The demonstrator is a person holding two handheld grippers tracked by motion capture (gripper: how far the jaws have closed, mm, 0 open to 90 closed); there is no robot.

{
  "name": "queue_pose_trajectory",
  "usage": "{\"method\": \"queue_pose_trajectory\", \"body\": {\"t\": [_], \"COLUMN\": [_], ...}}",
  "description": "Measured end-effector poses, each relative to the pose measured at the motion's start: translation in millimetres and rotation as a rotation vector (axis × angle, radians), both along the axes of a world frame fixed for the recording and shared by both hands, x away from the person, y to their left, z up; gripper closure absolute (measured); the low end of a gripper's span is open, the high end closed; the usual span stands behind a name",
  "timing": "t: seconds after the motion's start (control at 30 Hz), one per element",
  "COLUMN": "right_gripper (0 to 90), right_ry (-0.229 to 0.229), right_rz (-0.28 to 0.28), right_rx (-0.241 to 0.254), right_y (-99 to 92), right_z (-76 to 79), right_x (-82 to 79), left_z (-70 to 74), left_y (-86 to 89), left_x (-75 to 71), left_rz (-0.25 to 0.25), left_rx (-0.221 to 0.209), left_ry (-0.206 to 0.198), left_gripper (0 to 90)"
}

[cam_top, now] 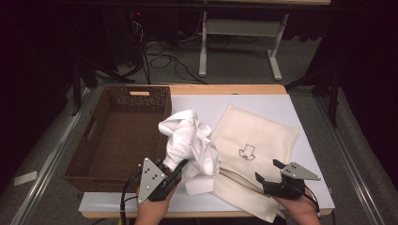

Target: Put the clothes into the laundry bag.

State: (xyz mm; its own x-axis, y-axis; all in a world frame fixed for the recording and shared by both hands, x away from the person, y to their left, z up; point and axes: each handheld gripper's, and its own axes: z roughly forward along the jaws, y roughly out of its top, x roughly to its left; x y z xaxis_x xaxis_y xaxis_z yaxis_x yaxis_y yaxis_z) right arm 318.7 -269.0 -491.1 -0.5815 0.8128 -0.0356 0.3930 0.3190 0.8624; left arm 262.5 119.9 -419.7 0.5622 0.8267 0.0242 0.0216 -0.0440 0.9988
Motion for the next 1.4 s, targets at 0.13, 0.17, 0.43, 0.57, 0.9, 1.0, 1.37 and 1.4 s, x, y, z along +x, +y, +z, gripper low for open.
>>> {"method": "queue_pose_trajectory", "body": {"t": [0.13, 0.17, 0.43, 0.57, 0.9, 1.0, 1.37, 1.4], "right_gripper": [16.2, 16.2, 22.9, 31.6, 51.7, 58.4, 89.1, 89.3], "right_ry": [0.009, 0.009, 0.068, 0.085, 0.108, 0.109, 0.090, 0.081], "right_rz": [0.021, 0.021, 0.059, 0.092, 0.150, 0.168, 0.160, 0.155], "right_rx": [-0.008, -0.008, -0.056, -0.092, -0.157, -0.171, -0.155, -0.145], "right_y": [9.8, 9.8, 28.5, 35.4, 44.2, 47.5, 47.8, 47.9], "right_z": [0.5, 0.5, -5.3, -9.4, -14.7, -14.9, -9.3, -7.6], "right_x": [0.4, 0.4, 3.6, 4.7, 7.6, 6.5, 12.2, 13.0], "left_z": [-4.1, -5.1, -9.4, -8.9, -7.4, -7.1, -6.2, -6.4], "left_y": [0.4, 0.3, -2.2, -0.6, 3.7, 4.5, 5.3, 4.4], "left_x": [0.4, 0.4, 1.6, 1.2, 1.0, 1.0, -0.5, -0.6], "left_rz": [0.000, 0.000, -0.004, 0.001, 0.011, 0.013, 0.009, 0.006], "left_rx": [-0.006, -0.005, 0.000, -0.006, -0.021, -0.024, -0.030, -0.029], "left_ry": [0.019, 0.023, 0.035, 0.032, 0.028, 0.028, 0.025, 0.026], "left_gripper": [73.0, 73.0, 73.0, 72.8, 72.7, 72.7, 73.4, 73.4]}}
